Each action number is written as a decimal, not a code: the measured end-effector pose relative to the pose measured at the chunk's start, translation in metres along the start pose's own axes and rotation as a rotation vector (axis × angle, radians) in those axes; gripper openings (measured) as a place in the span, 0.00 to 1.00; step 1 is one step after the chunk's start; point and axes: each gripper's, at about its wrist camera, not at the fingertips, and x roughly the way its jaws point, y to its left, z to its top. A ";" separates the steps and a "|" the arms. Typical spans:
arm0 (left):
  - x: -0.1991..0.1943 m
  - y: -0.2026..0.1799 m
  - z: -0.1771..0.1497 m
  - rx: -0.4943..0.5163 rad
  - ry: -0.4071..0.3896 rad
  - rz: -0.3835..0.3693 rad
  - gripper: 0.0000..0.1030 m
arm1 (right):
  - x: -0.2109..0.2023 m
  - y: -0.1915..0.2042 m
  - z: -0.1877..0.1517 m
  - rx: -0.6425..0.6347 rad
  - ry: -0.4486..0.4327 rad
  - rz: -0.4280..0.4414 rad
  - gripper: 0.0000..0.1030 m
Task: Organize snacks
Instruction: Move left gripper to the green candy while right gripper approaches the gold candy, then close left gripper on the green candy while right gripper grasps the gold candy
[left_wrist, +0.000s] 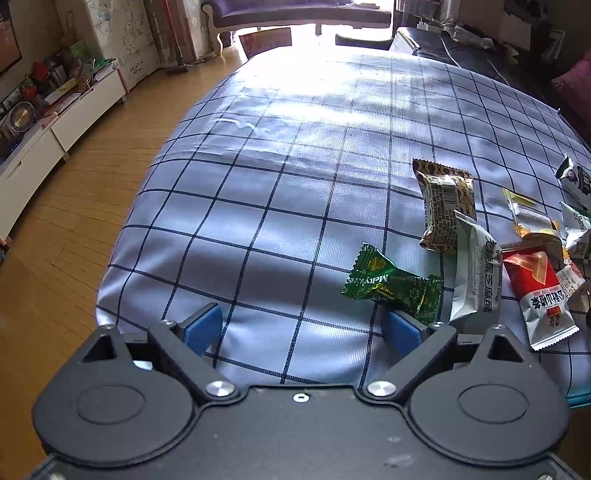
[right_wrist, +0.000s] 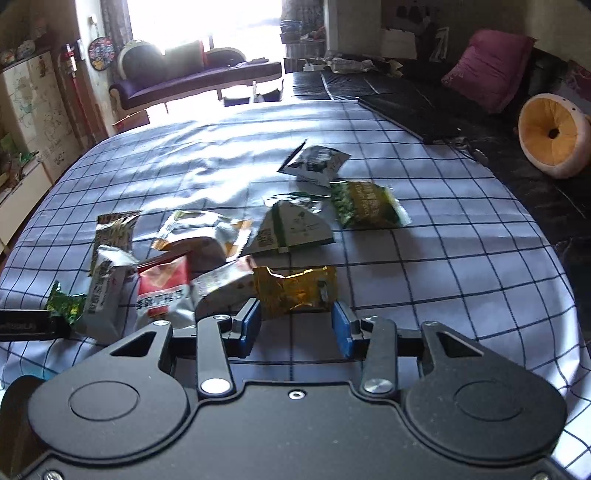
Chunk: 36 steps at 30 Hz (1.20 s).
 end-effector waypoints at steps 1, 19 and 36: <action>0.000 0.000 -0.001 0.000 0.000 0.001 0.98 | -0.001 -0.004 0.000 0.014 0.002 -0.013 0.49; 0.001 -0.001 -0.002 -0.016 0.000 0.004 1.00 | 0.019 -0.021 0.021 0.321 0.044 0.057 0.51; 0.003 0.023 0.026 -0.141 0.032 -0.007 0.73 | 0.014 -0.014 0.009 0.179 -0.027 0.007 0.33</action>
